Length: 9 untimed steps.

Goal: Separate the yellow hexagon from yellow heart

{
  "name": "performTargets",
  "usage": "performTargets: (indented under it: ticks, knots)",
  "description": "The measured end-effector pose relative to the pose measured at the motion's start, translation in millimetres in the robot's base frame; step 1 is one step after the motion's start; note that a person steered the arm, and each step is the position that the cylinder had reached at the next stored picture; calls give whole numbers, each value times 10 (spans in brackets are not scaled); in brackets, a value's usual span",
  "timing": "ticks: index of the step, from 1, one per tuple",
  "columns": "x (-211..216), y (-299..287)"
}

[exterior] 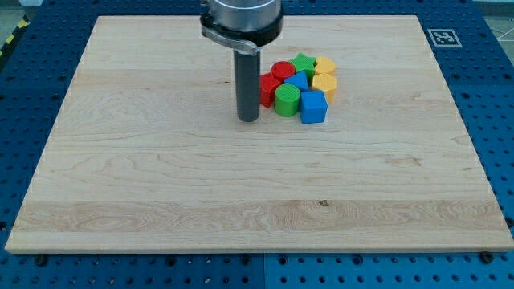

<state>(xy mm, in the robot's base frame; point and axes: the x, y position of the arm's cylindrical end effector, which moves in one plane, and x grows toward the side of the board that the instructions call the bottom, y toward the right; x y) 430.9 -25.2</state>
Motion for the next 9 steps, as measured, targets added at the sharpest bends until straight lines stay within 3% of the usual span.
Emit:
performTargets:
  ticks: [2, 3, 4, 6, 9]
  knots:
    - [-77, -604]
    - [-464, -731]
    - [-1165, -730]
    - [-2036, -76]
    - [-1979, 1701]
